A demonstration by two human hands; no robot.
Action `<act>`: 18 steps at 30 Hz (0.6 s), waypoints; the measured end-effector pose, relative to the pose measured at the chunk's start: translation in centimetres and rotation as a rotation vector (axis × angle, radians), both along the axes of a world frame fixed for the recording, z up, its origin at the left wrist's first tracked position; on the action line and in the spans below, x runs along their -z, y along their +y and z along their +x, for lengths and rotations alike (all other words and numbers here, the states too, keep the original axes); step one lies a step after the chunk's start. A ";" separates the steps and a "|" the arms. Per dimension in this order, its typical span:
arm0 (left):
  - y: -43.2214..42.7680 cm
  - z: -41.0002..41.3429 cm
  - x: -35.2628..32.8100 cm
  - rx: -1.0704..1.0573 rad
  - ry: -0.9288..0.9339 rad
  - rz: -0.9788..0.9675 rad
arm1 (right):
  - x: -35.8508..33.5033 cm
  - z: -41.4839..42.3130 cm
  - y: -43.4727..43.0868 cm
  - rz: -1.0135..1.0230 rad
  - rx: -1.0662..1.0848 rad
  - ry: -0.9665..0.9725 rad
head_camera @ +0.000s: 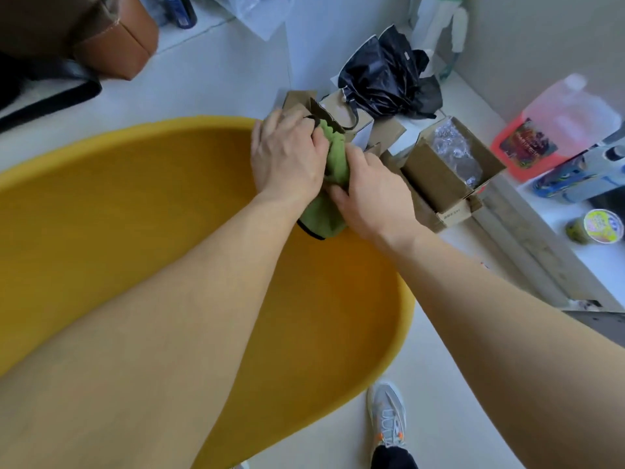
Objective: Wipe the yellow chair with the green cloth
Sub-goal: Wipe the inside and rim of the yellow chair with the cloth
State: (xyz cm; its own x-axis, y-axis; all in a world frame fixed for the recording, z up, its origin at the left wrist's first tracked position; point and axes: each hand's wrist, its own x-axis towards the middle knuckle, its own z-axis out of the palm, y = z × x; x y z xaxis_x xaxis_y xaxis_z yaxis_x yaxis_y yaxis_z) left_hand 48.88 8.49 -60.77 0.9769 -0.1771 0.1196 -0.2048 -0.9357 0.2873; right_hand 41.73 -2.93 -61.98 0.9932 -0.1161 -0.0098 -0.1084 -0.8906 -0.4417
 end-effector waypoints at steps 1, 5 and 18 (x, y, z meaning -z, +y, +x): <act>-0.3 -0.7 0.0 0.048 0.028 -0.014 | 0.4 -1.4 -0.5 -0.028 0.020 -0.020; -1.9 -6.5 -0.2 0.393 0.070 -0.072 | 1.6 -10.5 -1.9 0.044 0.195 0.065; -0.2 -4.1 0.1 0.369 -0.038 0.040 | 1.2 -3.7 -0.2 -0.025 0.255 -0.016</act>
State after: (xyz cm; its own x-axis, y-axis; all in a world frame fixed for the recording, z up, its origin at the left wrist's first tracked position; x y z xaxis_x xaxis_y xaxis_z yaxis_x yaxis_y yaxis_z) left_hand 44.77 8.24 -60.87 0.8413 -0.5219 0.1406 -0.5404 -0.8073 0.2371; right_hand 38.08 -3.11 -63.17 0.9318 -0.3627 0.0119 -0.3239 -0.8460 -0.4235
